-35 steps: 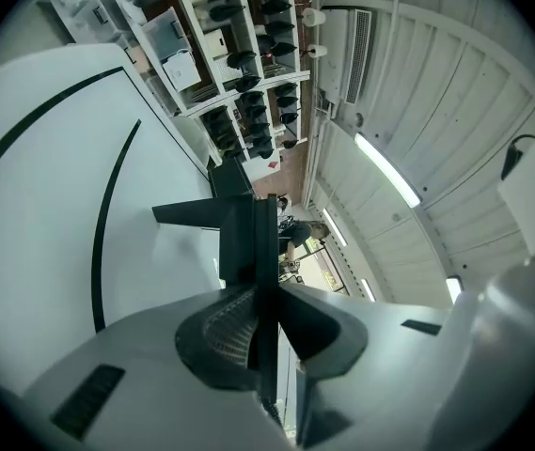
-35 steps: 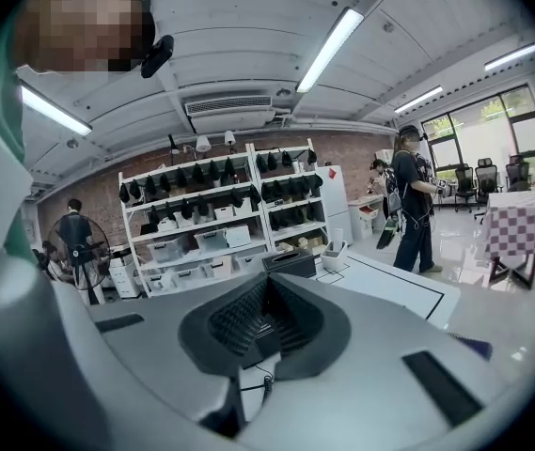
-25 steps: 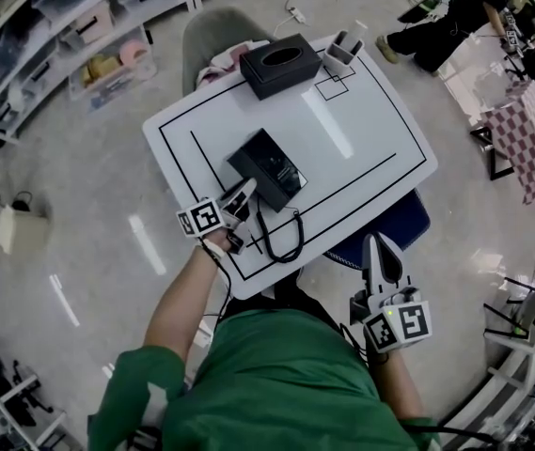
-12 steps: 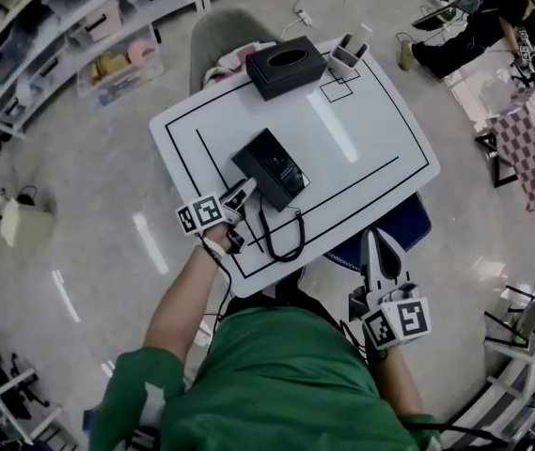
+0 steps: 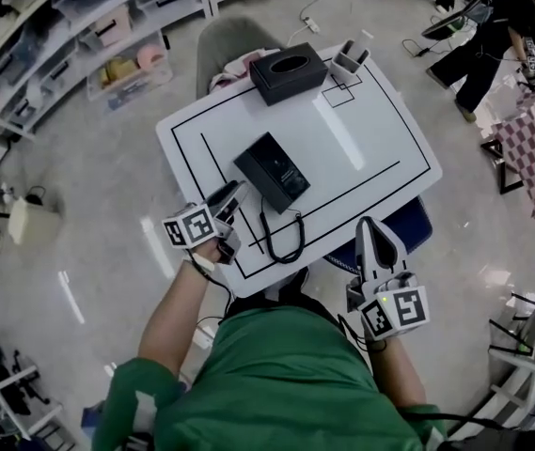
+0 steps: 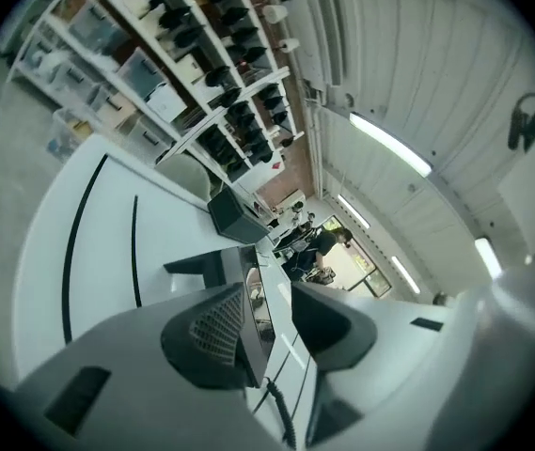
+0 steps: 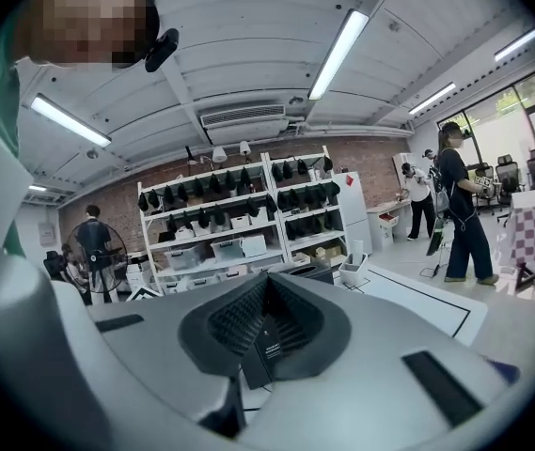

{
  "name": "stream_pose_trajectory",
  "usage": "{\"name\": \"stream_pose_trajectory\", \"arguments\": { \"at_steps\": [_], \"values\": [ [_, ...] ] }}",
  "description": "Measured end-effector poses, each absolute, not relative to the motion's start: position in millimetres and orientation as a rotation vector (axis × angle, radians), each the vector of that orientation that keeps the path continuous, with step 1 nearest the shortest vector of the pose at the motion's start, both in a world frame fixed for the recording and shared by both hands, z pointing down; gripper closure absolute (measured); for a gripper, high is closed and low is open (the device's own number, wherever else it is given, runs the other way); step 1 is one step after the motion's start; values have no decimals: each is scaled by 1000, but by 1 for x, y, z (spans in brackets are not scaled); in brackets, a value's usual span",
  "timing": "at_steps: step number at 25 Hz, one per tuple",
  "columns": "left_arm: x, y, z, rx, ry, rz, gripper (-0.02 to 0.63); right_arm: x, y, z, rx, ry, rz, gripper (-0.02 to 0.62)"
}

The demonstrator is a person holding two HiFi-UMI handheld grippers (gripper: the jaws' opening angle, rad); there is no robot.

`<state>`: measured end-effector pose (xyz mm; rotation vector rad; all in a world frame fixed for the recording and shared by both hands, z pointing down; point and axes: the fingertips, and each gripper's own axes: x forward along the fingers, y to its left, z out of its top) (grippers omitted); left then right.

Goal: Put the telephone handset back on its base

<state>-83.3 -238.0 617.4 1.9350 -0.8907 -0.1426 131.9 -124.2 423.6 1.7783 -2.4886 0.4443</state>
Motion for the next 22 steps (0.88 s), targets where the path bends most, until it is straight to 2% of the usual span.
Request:
{"name": "stream_pose_trajectory", "arguments": {
  "at_steps": [4,6,15,22],
  "values": [
    [-86,-228,572,2117,-968,-79,511,129,-132,417,1747,-2531,415,574],
    [-90,-222,549,2176,-1013,-82,529,126,-134,414,1733,-2551,407,574],
    [-96,-201,472,2393,-1212,-19,581,119,-144,394,1690,-2644,364,574],
    [-93,-187,434,2499,-1297,-22,584,114,-145,383,1661,-2673,335,574]
  ]
}}
